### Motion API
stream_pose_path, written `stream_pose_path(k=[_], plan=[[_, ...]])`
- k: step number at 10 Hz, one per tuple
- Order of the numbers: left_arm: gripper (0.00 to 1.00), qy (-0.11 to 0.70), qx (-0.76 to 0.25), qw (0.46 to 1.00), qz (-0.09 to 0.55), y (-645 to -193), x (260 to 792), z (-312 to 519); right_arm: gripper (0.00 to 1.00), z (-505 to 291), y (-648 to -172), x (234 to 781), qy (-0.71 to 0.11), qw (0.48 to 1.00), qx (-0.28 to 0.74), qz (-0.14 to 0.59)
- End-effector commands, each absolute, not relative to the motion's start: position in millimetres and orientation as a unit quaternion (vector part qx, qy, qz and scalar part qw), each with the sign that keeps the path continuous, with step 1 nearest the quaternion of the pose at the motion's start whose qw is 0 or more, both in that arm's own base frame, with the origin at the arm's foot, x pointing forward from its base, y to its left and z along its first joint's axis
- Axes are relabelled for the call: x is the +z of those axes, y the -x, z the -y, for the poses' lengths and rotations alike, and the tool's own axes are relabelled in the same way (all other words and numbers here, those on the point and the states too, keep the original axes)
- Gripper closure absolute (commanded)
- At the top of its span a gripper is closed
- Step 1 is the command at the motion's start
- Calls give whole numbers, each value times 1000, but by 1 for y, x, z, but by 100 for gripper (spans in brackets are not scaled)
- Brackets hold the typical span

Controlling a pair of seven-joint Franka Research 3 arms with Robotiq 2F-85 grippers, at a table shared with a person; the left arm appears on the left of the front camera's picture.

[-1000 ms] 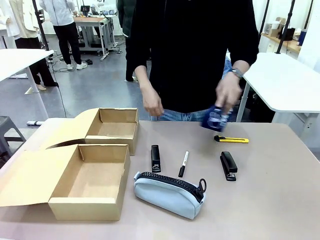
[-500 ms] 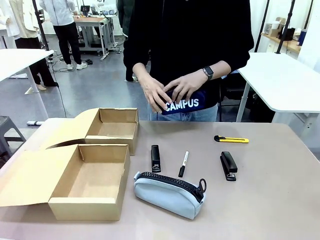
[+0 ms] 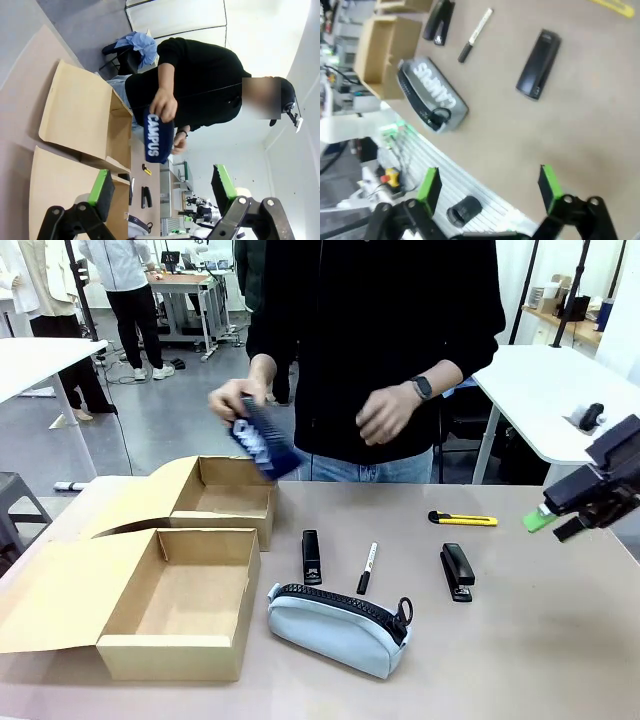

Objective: Place items inside the box.
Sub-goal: Pick up a Pencil pouch or Stapler and place it inside the Mailer Box closest to the robot.

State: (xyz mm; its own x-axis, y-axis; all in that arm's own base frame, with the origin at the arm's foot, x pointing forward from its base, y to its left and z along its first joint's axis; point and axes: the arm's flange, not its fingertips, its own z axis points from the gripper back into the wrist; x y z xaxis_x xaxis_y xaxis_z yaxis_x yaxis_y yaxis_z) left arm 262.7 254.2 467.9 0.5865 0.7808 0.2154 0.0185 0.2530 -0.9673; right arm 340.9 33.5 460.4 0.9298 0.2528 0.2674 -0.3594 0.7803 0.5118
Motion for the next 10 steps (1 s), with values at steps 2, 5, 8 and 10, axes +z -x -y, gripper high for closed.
stream_pose_path(k=[2,5,8,10], plan=[[0,553,261,694,379,-263,467,-254,0,-33,-341,460,-289,939,163,92],[0,553,261,694,379,-263,467,-254,0,-117,-366,420,-88,993,79,6],[0,553,261,694,379,-263,467,-254,0,-151,-397,376,-48,998,38,-6],[0,553,261,694,379,-263,467,-254,0,-164,-412,350,-36,999,23,29]])
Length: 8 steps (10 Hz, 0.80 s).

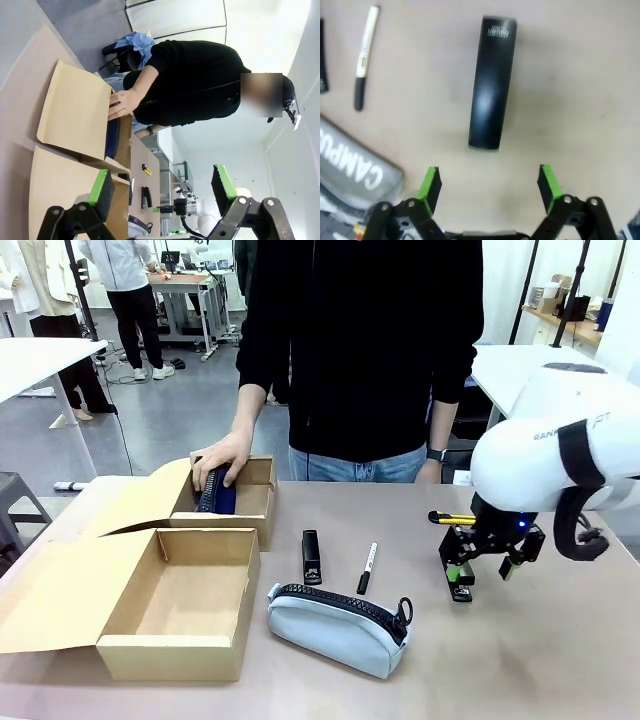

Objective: Place items inside the box.
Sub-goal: Pick up a Pencil pouch or Stapler and place it inside the Mailer Box closest to the robot.

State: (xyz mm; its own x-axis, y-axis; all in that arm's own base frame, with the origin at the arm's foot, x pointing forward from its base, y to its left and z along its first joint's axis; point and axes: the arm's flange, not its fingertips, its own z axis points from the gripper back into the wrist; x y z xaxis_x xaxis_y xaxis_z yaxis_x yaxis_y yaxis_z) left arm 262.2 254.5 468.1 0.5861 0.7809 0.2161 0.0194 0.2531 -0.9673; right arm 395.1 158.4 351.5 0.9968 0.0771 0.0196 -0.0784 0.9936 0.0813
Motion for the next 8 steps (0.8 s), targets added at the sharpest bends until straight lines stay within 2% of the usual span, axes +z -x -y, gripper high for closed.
stream_pose_path(k=[1,8], plan=[[0,553,261,694,379,-263,467,-254,0,-170,-417,340,-40,998,27,32],[0,553,261,694,379,-263,467,-254,0,-192,-440,311,30,999,-15,42]])
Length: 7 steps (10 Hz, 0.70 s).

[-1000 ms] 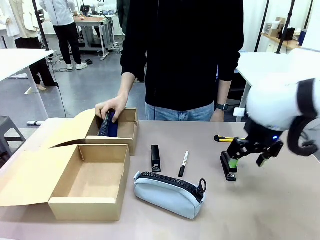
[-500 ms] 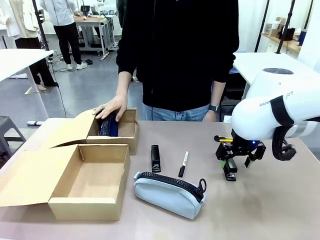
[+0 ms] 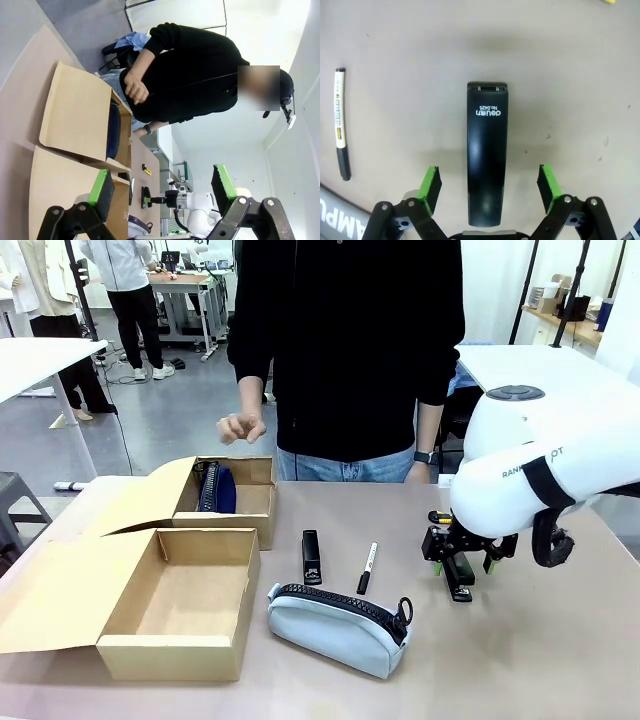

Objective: Place items inside the box.
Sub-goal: Pick up a Pencil pouch or Stapler and place it inside the Mailer Box closest to the robot.

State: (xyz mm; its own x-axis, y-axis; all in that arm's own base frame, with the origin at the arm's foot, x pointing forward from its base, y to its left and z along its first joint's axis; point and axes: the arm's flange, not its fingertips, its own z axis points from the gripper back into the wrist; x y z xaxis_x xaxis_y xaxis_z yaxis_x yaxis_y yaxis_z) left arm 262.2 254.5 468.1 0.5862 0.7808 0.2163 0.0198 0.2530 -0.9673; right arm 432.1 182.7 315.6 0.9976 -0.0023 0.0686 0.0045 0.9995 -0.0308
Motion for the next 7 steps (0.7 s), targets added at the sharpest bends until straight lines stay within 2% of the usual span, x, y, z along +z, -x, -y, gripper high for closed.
stream_pose_path(k=[1,4,5,6,7], plan=[[0,553,261,694,379,-263,467,-254,0,-192,-440,308,28,999,-16,37],[0,553,261,694,379,-263,467,-254,0,-189,-440,308,9,999,-20,31],[0,553,261,694,379,-263,467,-254,60,-187,-440,308,5,999,-22,25],[0,553,261,694,379,-263,467,-254,60,-187,-440,308,6,999,-21,26],[0,553,261,694,379,-263,467,-254,100,-187,-440,309,9,999,-21,27]])
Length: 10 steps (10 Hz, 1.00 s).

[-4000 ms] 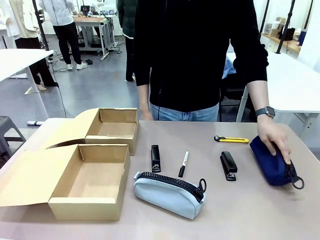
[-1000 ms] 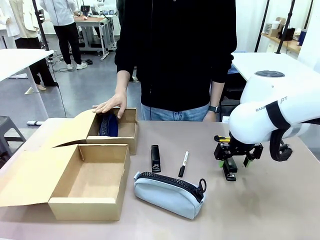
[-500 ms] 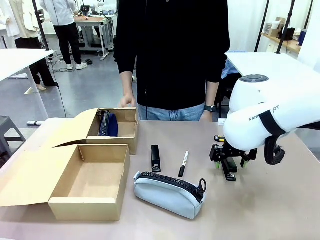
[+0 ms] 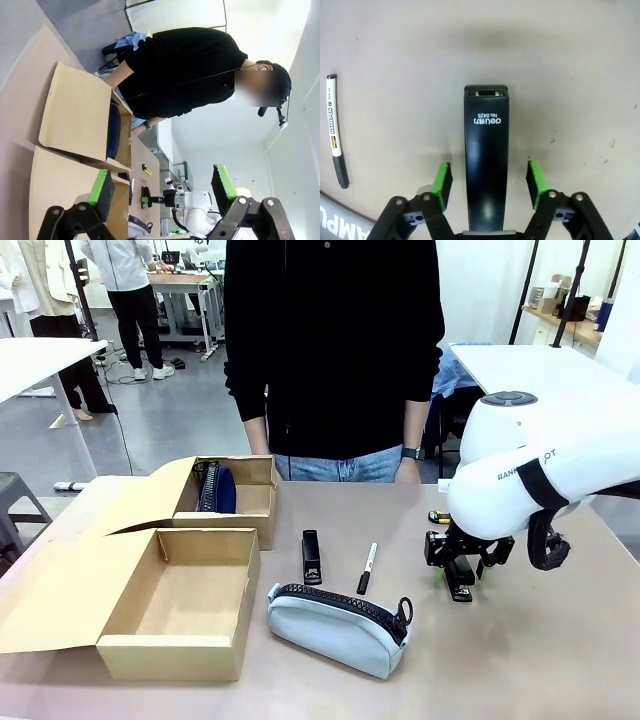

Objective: Place items inside the box.
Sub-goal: Pick up a Pencil pouch or Stapler and place it inside the Mailer Box closest to the robot.

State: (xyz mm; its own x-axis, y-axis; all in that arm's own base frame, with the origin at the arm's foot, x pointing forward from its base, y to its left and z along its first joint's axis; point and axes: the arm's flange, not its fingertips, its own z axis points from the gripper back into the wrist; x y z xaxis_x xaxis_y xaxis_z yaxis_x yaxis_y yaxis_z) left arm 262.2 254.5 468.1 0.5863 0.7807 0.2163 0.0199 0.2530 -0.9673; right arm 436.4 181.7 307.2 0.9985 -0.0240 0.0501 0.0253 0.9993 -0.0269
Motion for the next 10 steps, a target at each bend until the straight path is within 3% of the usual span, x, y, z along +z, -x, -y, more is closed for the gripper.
stream_pose_path(k=[1,2,10], plan=[[0,553,261,694,379,-263,467,-254,65,-187,-440,309,10,999,-20,26],[0,553,261,694,379,-263,467,-254,100,-185,-440,309,8,999,-21,24],[0,553,261,694,379,-263,467,-254,100,-183,-429,325,1,1000,-19,25]])
